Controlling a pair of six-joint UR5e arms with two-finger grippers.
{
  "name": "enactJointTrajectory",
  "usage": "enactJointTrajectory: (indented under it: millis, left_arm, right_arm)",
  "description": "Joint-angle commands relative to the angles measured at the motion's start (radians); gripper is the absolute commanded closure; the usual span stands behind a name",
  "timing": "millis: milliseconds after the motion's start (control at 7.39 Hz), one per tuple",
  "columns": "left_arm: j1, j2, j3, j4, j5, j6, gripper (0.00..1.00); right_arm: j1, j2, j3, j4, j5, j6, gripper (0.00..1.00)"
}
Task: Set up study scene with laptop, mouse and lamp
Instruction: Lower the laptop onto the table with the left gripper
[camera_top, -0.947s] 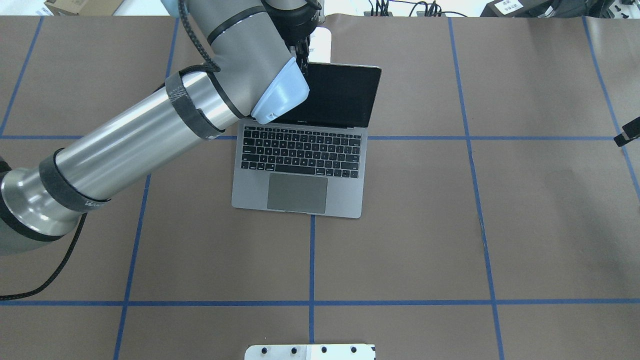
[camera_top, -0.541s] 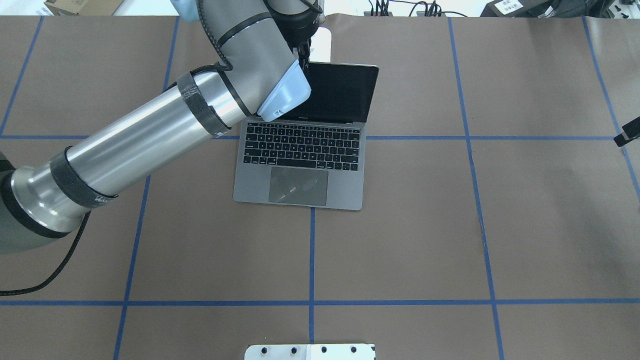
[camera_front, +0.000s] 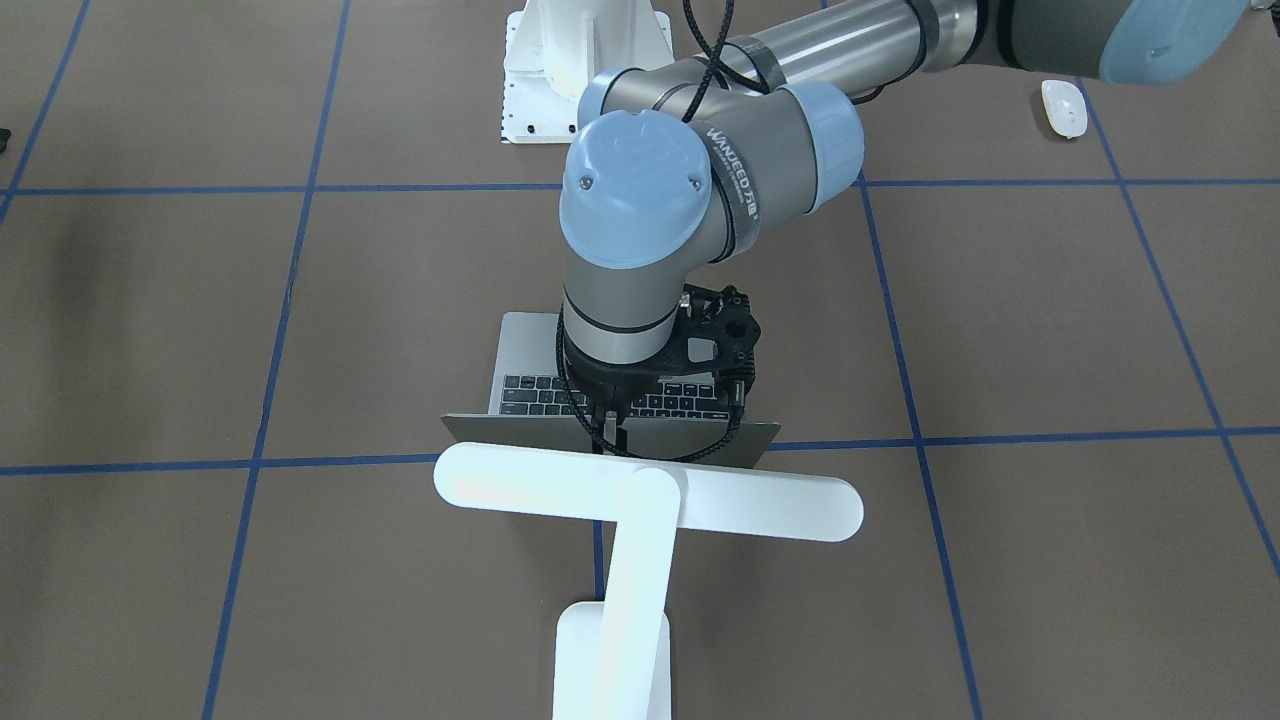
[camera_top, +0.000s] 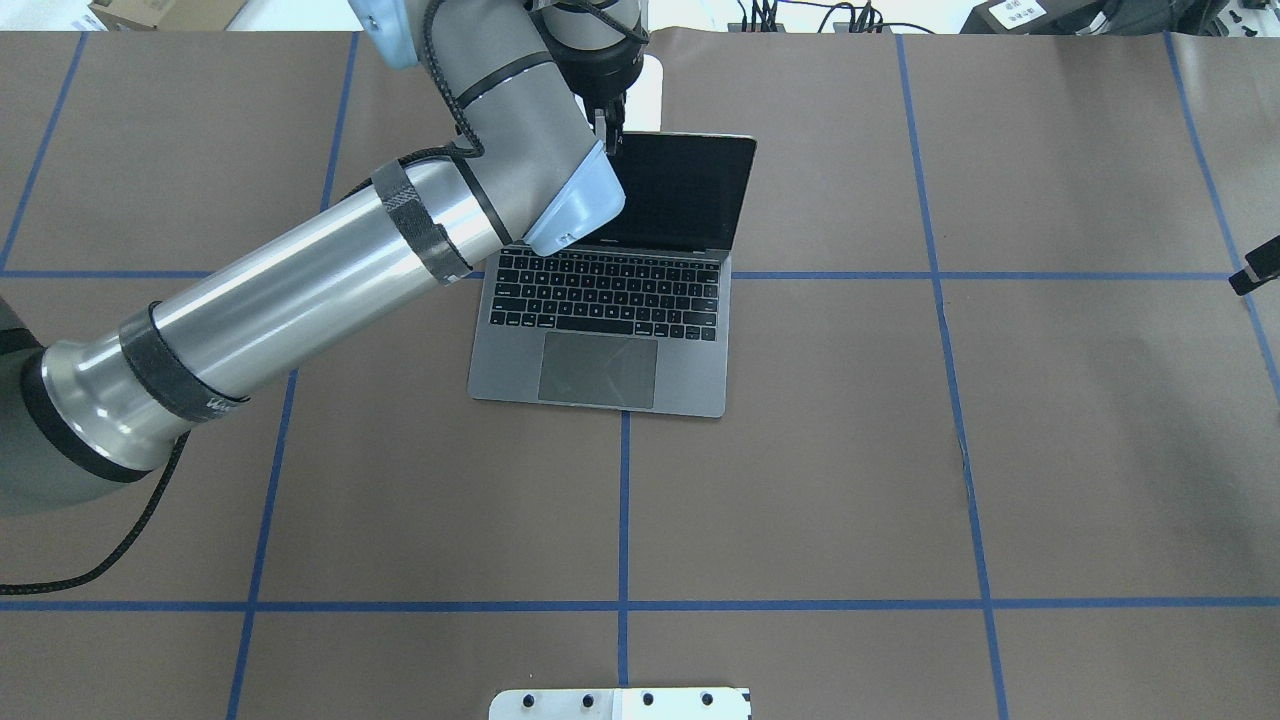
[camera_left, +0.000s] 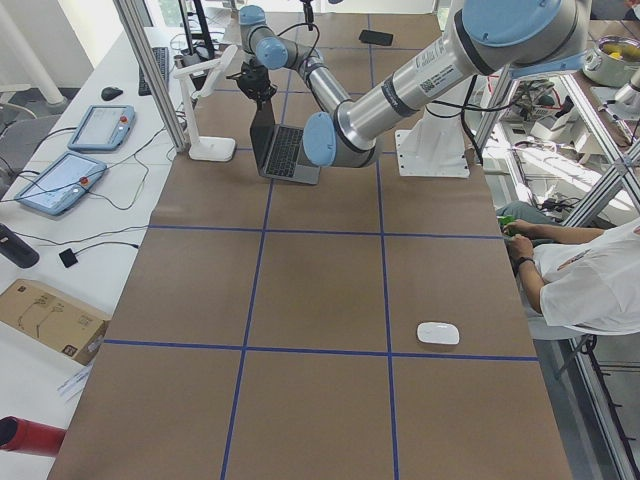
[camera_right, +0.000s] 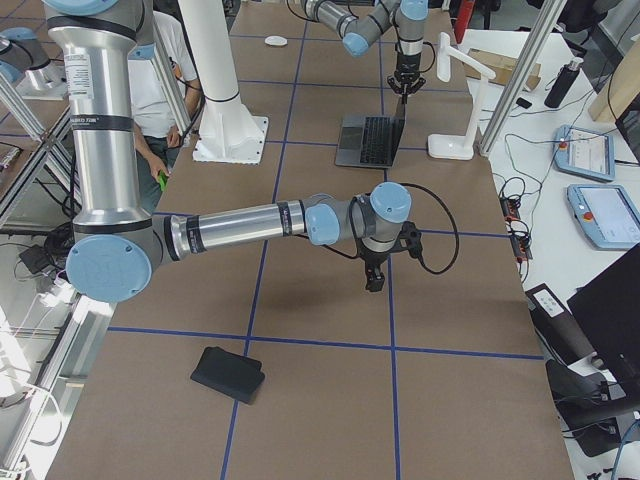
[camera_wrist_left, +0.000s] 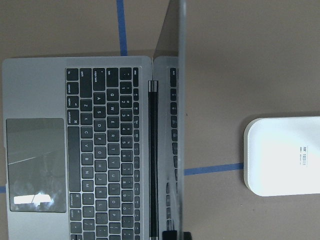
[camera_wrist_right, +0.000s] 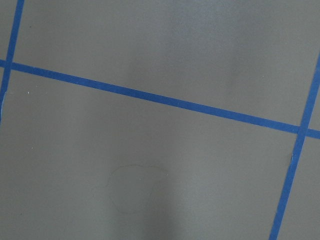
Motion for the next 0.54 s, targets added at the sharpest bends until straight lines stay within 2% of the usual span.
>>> enactJointTrajectory:
  millis: [0, 406]
  left_arm:
    - [-0.001, -0.007, 0.03, -0.035, 0.035, -0.035, 1.0]
    - [-0.025, -0.01, 0.03, -0.035, 0.047, -0.065, 1.0]
  right_arm:
    - [0.0, -0.004, -0.001, 0.0, -0.001, 0.0, 0.0]
    - [0.0, -0.007, -0.009, 0.0, -0.001, 0.0, 0.0]
